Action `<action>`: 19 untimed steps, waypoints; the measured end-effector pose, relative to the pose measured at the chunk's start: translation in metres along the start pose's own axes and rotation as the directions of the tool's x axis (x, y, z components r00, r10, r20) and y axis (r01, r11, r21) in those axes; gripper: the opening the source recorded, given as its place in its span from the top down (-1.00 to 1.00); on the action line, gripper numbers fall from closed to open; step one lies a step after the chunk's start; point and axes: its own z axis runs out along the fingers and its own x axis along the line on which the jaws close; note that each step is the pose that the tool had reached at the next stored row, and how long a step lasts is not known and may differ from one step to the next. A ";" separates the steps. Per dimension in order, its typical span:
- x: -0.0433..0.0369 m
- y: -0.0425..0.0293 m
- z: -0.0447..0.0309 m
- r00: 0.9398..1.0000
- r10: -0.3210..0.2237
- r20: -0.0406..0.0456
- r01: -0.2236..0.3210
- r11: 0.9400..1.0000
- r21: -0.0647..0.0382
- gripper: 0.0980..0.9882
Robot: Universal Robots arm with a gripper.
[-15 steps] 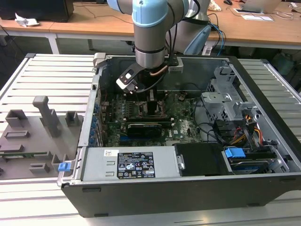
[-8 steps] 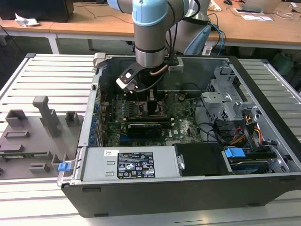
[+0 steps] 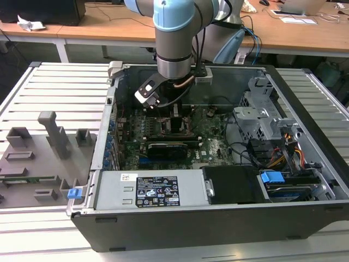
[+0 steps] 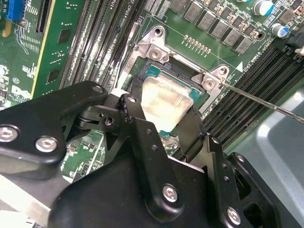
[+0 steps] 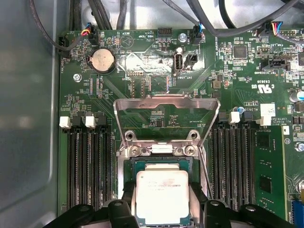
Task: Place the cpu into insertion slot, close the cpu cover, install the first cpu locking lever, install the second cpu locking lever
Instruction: 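Place the cpu into insertion slot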
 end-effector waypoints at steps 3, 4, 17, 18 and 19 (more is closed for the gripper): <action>0.0000 0.0000 0.0000 1.000 0.000 0.000 0.000 1.000 0.000 0.02; 0.0000 0.0000 0.0001 1.000 0.000 0.000 0.000 1.000 0.000 0.02; 0.0001 0.0026 -0.0080 1.000 0.000 0.000 0.000 1.000 0.011 -0.12; 0.0001 0.0039 -0.0083 1.000 0.000 0.000 0.000 1.000 0.017 0.03; 0.0001 0.0055 -0.0085 1.000 0.000 0.001 0.000 1.000 0.025 0.18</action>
